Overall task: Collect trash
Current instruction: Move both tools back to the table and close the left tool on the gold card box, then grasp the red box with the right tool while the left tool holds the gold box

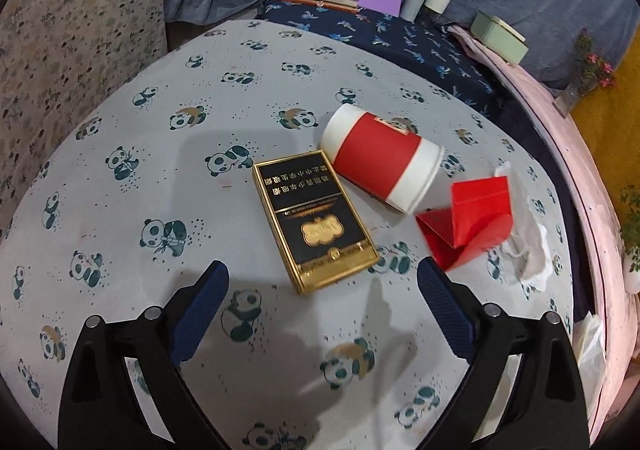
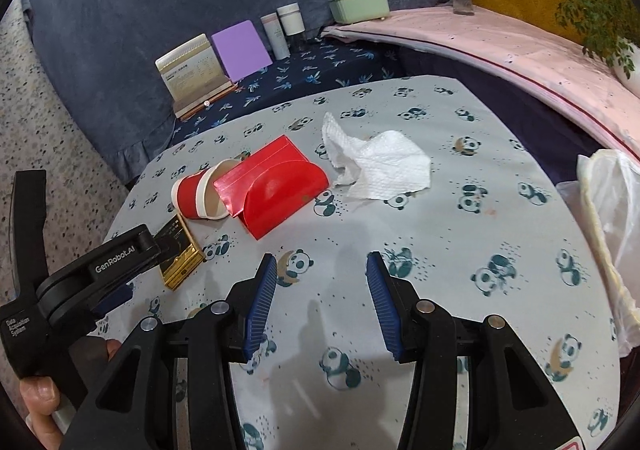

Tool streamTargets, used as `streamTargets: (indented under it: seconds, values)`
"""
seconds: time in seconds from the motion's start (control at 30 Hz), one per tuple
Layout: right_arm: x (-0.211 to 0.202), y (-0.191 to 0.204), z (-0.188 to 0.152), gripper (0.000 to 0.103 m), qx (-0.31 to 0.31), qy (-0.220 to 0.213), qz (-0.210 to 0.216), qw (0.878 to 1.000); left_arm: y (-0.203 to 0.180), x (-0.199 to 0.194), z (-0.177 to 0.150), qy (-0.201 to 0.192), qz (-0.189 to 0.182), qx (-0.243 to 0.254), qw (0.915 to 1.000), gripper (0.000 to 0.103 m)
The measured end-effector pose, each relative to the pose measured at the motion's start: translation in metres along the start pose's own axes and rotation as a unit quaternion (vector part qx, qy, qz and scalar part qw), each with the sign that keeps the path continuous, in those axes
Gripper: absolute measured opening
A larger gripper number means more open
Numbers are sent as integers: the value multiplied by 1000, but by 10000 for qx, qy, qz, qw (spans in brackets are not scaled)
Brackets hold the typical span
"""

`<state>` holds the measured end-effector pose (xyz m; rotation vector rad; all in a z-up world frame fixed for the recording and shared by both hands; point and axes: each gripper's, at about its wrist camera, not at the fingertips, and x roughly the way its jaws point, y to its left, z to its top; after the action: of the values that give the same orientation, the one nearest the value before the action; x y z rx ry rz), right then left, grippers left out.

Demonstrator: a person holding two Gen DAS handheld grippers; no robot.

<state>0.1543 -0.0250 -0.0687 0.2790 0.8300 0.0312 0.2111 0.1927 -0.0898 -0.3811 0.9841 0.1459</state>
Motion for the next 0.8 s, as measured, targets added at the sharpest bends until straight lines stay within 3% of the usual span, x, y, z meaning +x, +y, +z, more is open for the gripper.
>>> streamTargets:
  seconds: [0.27,0.4,0.5,0.8]
  values:
    - [33,12,14,46,-14,108,91,9999,0,31,11,339,208,70,9992,90]
    - [45,22,19,46,-60,136,164,9998,3,29,11,260,110,253,9993,64]
    - [54,30,20,46,-123,171,199,9996,10,26,14,301,-77,205,9993,54]
    - [80,50,17,46,-233,314,258,9989,25,13,13,319,-389,142,9986,53]
